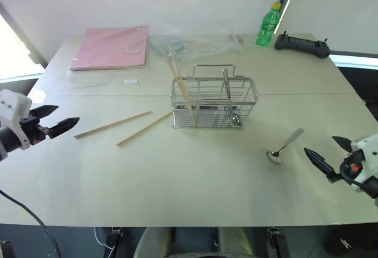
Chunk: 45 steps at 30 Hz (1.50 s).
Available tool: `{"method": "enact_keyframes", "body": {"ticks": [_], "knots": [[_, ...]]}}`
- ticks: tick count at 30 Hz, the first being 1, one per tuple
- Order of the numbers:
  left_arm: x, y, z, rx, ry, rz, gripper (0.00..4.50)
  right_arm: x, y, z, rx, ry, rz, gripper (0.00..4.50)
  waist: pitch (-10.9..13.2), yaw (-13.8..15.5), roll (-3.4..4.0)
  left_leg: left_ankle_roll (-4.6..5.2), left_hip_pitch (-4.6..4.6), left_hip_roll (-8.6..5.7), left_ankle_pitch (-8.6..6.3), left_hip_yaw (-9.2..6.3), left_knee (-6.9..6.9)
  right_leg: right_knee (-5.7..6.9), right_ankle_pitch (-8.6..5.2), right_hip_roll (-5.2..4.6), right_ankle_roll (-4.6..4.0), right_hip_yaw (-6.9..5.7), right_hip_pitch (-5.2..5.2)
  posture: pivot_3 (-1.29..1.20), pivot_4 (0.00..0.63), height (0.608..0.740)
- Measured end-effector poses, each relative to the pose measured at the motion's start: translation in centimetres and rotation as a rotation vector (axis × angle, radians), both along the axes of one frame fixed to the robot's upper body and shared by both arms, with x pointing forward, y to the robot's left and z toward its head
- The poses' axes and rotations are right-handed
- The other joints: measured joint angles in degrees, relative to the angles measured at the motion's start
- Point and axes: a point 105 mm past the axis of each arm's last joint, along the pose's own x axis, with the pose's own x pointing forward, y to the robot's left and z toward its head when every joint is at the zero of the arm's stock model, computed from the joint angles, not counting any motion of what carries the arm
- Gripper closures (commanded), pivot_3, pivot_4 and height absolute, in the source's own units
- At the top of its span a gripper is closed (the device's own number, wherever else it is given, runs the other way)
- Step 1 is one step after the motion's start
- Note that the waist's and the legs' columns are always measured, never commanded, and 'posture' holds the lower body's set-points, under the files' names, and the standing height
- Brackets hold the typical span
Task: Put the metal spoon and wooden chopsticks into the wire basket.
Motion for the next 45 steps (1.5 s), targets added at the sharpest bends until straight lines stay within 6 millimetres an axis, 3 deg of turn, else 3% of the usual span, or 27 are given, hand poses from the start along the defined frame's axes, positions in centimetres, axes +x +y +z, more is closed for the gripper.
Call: {"method": "enact_keyframes", "body": {"ticks": [25, 31, 36, 45], "knots": [[0.2, -1.1, -0.4, -0.006, 0.036, -0.058, 0.16, 0.1, 0.1, -0.3, 0.008, 0.017, -0.006, 0.00, 0.00, 0.00, 0.00, 0.00, 0.02, -0.11, 0.00, 0.00, 0.01, 0.04, 0.00, 0.00, 0.00, 0.00, 0.01, 0.00, 0.150, 0.722], [0.7, -2.2, 0.9, 0.004, -0.004, -0.092, 0.16, 0.3, 0.1, 0.2, -0.014, 0.014, 0.012, 0.00, -0.01, -0.01, -0.01, 0.00, 0.03, -0.12, 0.00, 0.01, 0.05, 0.06, 0.03, 0.00, 0.05, 0.02, 0.04, 0.00, 0.150, 0.722], [0.5, -6.3, 1.5, -0.029, 0.007, -0.232, 0.16, 0.7, 0.5, 1.7, -0.101, 0.040, 0.117, 0.00, -0.02, -0.02, -0.03, 0.01, 0.02, -0.12, 0.01, 0.06, 0.09, 0.06, 0.05, 0.00, 0.08, 0.05, 0.05, 0.00, 0.150, 0.722], [-2.5, -17.1, 2.5, -0.072, 0.052, -0.686, 0.16, 3.3, 3.7, 5.9, -0.355, 0.100, 0.528, 0.00, 0.01, -0.31, -0.02, 0.02, 0.05, -0.09, 0.01, 0.19, 0.19, 0.03, 0.08, 0.03, 0.02, 0.07, 0.12, 0.00, 0.150, 0.722]]}}
